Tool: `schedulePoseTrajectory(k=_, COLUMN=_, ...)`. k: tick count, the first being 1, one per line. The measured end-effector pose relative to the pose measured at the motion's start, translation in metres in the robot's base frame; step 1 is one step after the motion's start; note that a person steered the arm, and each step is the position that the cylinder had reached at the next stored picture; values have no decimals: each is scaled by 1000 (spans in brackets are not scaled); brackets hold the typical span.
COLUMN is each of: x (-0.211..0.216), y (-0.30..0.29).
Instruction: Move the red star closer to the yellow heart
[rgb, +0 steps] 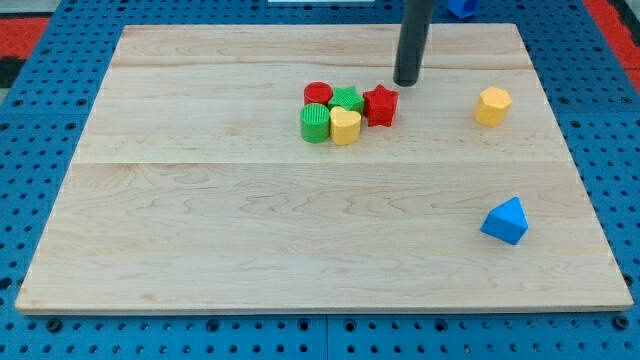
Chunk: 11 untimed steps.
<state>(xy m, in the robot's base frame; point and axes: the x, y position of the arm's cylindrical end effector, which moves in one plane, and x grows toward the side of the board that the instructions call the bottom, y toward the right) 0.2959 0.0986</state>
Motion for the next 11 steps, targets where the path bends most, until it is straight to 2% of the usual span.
schedulePoseTrajectory(k=2, x=1, y=-48)
schedulePoseTrajectory(k=7, x=54, y=-5)
schedulePoseTrajectory(k=9, x=91, y=55)
schedulePoseTrajectory(k=11, x=80, y=4)
